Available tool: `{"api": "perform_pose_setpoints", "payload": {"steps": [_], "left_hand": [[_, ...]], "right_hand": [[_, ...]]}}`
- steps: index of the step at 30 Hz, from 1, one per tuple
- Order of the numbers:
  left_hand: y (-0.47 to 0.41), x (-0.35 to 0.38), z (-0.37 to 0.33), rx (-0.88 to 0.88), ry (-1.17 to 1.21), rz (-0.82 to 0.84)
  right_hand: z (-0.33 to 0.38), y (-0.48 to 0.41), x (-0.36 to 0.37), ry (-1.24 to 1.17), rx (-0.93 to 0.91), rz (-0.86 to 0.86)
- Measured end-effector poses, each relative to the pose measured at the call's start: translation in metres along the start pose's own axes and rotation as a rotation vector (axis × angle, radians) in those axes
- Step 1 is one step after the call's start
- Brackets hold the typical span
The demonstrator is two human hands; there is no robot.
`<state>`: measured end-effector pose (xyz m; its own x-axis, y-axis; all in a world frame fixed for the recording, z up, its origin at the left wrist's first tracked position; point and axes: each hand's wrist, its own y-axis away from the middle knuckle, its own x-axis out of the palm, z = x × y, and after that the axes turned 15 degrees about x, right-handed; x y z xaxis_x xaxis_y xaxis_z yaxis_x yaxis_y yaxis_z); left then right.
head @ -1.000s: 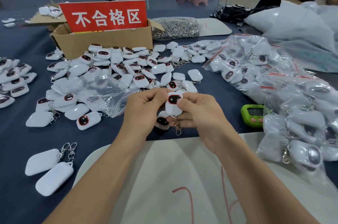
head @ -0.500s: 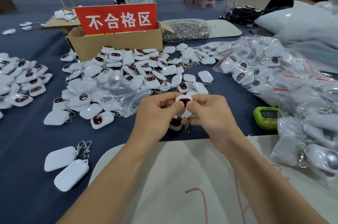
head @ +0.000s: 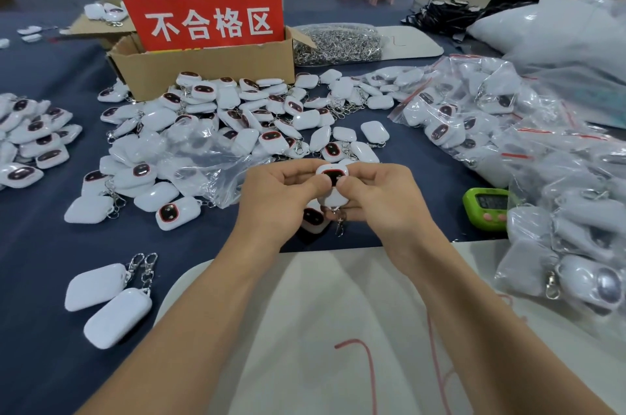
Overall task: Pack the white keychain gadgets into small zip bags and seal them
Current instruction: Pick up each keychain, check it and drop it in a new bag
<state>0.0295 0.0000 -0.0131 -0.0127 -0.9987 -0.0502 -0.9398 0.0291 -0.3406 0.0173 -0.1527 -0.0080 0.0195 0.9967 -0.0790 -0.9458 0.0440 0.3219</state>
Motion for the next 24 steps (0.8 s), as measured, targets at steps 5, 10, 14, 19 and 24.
{"api": "perform_pose_setpoints", "payload": {"steps": [5,10,14,19,24], "left_hand": [[0.001,0.0,-0.001,-0.012,0.033,-0.005],[0.004,0.001,-0.003,0.032,0.032,0.055],[0.003,0.001,-0.003,0.043,0.035,0.072],[0.0,0.004,0.0,0.025,0.07,0.091],[0.001,0.005,0.002,0.008,0.093,0.028]], "right_hand": [[-0.003,0.002,0.003,0.054,0.005,-0.012],[-0.001,0.003,-0.001,0.024,0.047,-0.05],[0.001,0.003,-0.005,0.017,0.049,-0.051],[0.003,0.004,-0.008,-0.013,0.037,-0.063],[0.004,0.006,-0.009,-0.091,0.029,-0.101]]}}
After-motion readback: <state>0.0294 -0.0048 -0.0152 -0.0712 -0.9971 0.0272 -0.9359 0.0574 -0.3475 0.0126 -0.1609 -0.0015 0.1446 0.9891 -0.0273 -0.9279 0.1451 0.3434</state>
